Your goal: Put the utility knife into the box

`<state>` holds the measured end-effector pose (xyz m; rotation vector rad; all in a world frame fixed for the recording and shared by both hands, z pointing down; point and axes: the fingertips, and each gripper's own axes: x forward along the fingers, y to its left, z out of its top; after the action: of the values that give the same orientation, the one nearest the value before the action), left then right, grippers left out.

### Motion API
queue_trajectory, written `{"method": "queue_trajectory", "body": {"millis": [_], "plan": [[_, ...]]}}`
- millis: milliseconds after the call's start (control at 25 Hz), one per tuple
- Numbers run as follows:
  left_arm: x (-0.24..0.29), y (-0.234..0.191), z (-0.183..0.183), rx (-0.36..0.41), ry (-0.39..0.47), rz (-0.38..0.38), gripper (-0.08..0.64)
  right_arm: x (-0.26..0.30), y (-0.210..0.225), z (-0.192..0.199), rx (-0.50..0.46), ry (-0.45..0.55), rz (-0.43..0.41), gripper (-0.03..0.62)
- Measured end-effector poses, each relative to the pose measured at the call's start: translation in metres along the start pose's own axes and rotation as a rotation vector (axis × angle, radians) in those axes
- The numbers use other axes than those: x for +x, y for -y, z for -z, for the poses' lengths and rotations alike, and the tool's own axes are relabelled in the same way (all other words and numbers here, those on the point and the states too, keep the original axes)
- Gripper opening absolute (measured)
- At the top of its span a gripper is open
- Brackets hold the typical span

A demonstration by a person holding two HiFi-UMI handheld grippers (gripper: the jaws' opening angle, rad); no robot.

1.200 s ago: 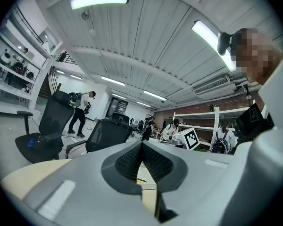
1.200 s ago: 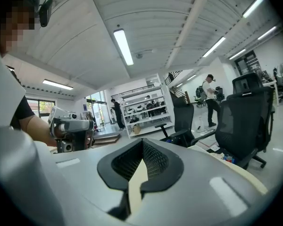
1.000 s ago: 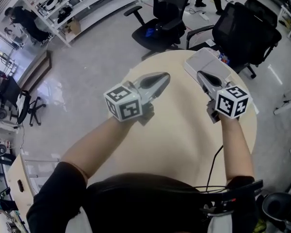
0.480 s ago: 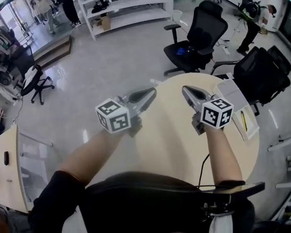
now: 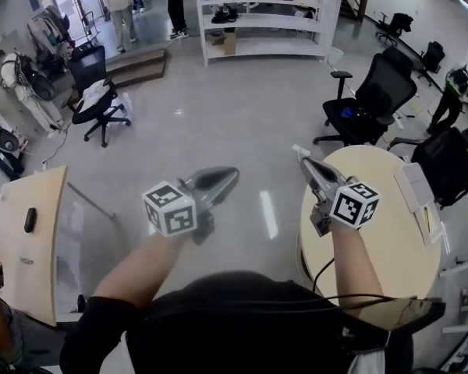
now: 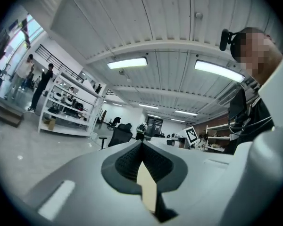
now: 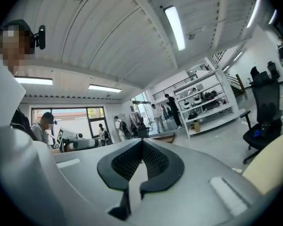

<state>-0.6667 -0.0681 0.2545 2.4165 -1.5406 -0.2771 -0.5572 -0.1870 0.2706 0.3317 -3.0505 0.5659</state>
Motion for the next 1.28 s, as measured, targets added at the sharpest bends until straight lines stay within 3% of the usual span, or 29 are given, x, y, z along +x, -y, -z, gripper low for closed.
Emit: {"method": "queue_trajectory", "body": {"millis": [200,320,600,880,1280], "plan": [[-0.100,-0.018,-0.007,-0.017,0.049,-0.131,0.000,0.045,-0.071,0.009,-0.053,-0.058,-0.129,0.012],[-0.118,-0.010,-0.006,-0.038,0.112,-0.192,0.000,0.049,-0.079,0.009,-0.050,-0.081,-0.197,0.012],[-0.148,0.009,0.003,-0.039,0.174,-0.289,0.000,0.054,-0.088,0.026,-0.031,-0.130,-0.290,0.012],[-0.130,0.012,0.001,-0.032,0.191,-0.301,0.000,0.048,-0.066,0.024,-0.045,-0.130,-0.289,0.012],[-0.134,0.008,-0.007,-0.030,0.188,-0.291,0.000,0.043,-0.069,0.018,-0.056,-0.109,-0.276,0.012]]}}
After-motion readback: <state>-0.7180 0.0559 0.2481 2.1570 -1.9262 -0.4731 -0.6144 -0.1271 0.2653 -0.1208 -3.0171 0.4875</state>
